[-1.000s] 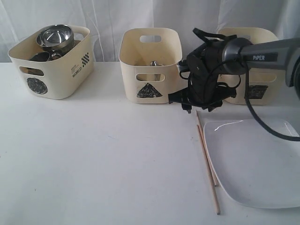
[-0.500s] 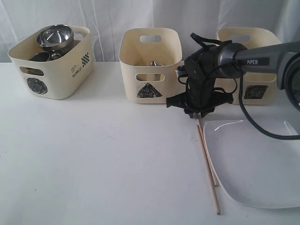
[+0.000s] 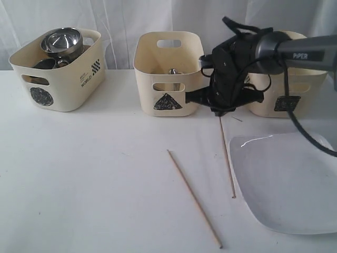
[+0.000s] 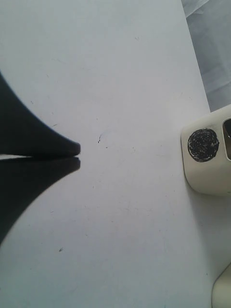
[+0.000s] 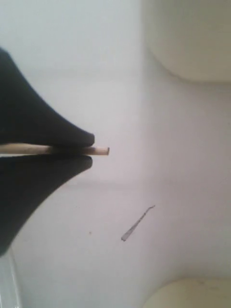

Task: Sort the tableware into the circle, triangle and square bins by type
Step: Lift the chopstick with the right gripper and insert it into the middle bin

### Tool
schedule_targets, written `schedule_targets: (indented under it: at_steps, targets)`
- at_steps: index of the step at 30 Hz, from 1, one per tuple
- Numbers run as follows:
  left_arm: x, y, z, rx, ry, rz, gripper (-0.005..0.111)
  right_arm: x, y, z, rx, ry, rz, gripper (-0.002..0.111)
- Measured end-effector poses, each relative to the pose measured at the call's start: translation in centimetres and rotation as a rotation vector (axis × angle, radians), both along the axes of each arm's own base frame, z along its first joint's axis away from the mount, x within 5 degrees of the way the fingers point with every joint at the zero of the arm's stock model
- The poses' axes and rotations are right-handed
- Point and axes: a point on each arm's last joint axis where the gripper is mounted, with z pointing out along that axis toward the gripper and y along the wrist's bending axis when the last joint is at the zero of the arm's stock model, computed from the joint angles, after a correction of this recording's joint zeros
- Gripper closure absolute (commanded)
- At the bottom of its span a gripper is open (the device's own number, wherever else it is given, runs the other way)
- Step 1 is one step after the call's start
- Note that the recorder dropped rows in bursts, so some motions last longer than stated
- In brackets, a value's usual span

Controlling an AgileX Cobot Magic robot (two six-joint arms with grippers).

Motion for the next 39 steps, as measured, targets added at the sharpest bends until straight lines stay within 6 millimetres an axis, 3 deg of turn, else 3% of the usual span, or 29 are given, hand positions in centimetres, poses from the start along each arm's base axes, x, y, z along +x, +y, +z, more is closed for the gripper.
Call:
schedule_targets:
  at_steps: [11,18,21,31,39]
  targets:
    - [0.0,0.0,0.0,0.0,0.0,0.0,0.107,-1.5,0.8,8.6,0.196,-0.215,0.047,0.108]
    - [0.0,0.0,0.0,0.0,0.0,0.0,0.107,-2.9,1.0,15.5,0.345,-0.572,0.091,0.108]
    - [0.0,0.0,0.0,0.0,0.0,0.0,0.107,-3.3,0.5,17.1,0.376,-0.728,0.098,0.108]
    - [0.0,0.0,0.0,0.0,0.0,0.0,0.107,-2.3,-1.7,16.7,0.533,-1.071,0.012,0.108]
    - [0.0,0.0,0.0,0.0,0.0,0.0,0.107,-2.4,-1.5,13.8,0.488,-1.043,0.054,0.108]
